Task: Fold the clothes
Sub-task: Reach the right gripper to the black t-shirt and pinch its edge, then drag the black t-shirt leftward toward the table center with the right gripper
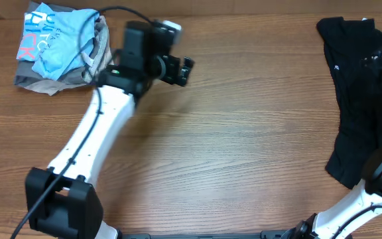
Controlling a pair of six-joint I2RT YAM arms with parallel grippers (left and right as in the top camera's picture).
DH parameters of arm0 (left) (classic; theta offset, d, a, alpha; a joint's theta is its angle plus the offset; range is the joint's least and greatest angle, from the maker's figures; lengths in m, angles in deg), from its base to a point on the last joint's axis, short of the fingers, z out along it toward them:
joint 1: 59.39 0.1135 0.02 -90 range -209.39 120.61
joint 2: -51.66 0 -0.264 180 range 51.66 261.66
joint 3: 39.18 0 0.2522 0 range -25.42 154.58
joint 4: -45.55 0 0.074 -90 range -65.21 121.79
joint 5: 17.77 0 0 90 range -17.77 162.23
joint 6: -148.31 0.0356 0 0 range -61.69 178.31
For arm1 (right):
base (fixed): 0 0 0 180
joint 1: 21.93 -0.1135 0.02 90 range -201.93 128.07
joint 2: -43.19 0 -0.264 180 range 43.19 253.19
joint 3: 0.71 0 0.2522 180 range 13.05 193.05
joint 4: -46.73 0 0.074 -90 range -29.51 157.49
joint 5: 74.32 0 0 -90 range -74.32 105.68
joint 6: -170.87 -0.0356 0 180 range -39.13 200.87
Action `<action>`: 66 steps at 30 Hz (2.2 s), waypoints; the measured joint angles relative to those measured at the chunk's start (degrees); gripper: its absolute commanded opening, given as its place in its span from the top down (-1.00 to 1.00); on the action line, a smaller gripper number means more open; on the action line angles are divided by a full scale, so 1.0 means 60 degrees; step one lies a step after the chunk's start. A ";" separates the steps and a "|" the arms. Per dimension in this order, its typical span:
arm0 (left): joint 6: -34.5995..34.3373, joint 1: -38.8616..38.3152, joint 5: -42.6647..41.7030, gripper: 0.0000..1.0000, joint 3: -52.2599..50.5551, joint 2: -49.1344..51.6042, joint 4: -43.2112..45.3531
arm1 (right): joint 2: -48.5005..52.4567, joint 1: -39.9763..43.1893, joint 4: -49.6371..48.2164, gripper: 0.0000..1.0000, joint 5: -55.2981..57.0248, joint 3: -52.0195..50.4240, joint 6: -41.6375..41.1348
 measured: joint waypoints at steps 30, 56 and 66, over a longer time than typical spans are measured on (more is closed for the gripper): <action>0.0073 -0.0619 0.1362 -1.00 0.0004 0.1042 0.0022 | 0.1730 0.1086 -0.0280 0.28 -0.0015 0.0007 -0.0929; 0.0069 -0.0619 0.1512 -1.00 0.0965 0.1064 -0.0590 | 0.0386 0.0528 0.0936 0.92 -0.1887 0.0550 0.0594; -0.0040 0.0084 0.1581 -1.00 0.4098 0.1071 -0.2940 | -0.1778 -0.1453 0.1548 0.92 -0.2346 0.0554 0.1253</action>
